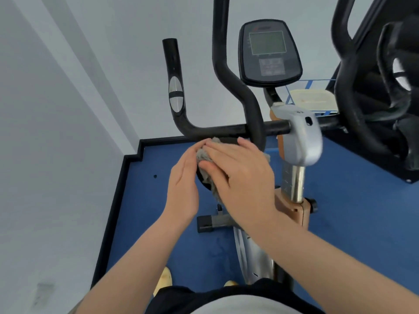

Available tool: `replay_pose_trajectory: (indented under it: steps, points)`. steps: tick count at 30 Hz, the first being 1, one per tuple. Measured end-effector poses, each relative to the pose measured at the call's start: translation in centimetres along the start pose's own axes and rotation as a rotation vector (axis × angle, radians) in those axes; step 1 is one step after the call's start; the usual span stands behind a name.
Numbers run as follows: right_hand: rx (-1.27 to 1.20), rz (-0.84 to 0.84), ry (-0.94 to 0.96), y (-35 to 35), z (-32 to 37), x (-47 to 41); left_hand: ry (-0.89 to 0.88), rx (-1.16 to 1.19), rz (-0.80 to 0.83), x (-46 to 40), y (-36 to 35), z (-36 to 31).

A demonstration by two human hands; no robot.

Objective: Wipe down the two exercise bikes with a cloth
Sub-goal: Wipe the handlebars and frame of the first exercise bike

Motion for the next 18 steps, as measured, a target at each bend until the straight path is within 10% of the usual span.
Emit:
replay_pose_trajectory:
  steps: [18]
  points:
    - [0.062,-0.047,0.055,-0.5,-0.5,0.5,0.022,-0.029,-0.052,-0.6,0.0,-0.2]
Point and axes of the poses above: each hand's wrist, its own x-axis away from the middle knuckle, its own y-axis out of the back of the hand, z = x × y, the point moved 4 cm from there along -x, towards the middle knuckle, and after that the axes turned 11 degrees about -x, right-handed, at the moved point
